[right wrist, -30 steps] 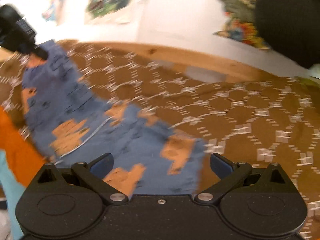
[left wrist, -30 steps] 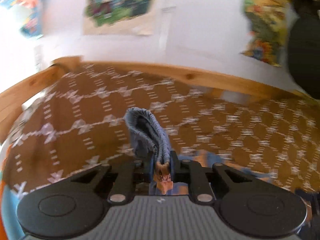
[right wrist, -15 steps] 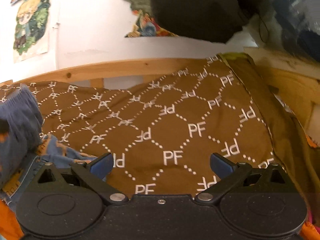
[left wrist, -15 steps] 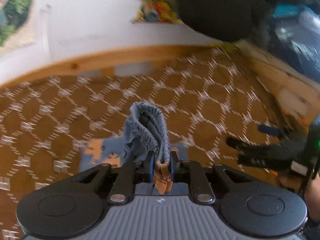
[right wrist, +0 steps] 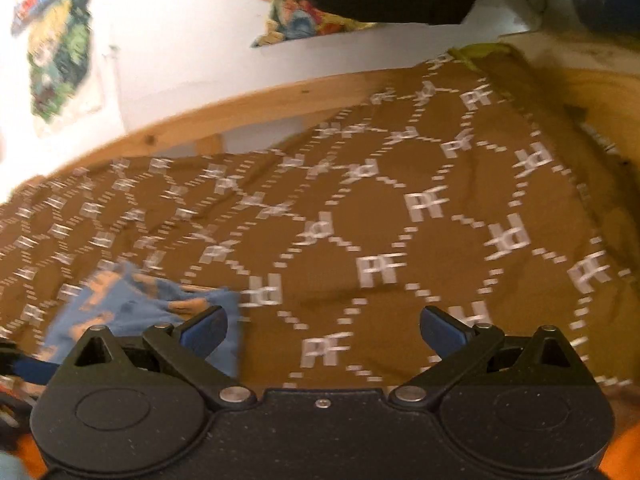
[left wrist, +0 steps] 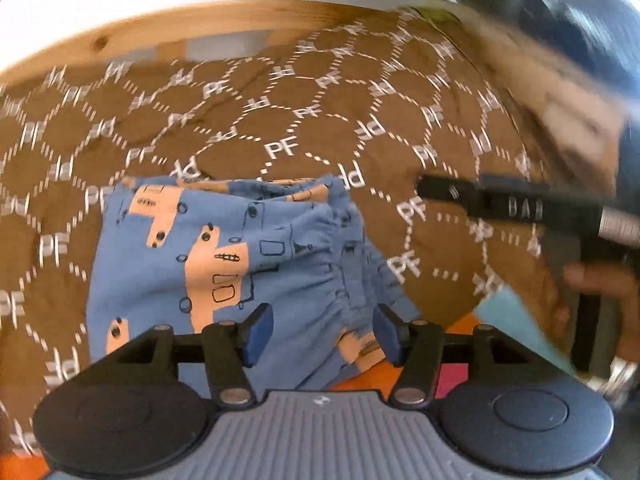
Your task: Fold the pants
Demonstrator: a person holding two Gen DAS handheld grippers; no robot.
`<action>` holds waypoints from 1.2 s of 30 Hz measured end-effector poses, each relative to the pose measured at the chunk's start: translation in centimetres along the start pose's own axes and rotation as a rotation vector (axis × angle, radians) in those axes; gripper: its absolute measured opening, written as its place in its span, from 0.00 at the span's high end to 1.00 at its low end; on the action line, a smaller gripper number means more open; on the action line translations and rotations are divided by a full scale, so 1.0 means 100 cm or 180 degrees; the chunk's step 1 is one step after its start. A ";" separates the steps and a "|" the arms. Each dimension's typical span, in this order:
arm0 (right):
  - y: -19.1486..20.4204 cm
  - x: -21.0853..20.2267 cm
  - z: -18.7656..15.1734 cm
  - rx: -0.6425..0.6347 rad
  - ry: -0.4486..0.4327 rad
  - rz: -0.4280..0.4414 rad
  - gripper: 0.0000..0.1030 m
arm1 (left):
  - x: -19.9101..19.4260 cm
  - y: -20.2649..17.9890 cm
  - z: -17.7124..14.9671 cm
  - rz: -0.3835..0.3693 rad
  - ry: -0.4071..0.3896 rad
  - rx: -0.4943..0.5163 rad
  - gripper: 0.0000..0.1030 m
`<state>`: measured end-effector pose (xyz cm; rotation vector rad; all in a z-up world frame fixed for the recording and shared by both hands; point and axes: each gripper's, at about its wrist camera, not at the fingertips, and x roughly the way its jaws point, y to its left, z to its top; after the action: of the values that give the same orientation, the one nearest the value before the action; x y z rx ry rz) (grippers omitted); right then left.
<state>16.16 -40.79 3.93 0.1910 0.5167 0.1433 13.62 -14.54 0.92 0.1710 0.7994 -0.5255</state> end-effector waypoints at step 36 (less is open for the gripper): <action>0.020 0.023 -0.010 0.0115 0.0451 0.0244 0.53 | -0.029 0.006 -0.015 -0.0279 -0.0614 0.0096 0.26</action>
<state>17.41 -38.28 2.41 0.2370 0.6537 0.2235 11.33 -12.37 1.98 0.1116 0.6130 -0.6272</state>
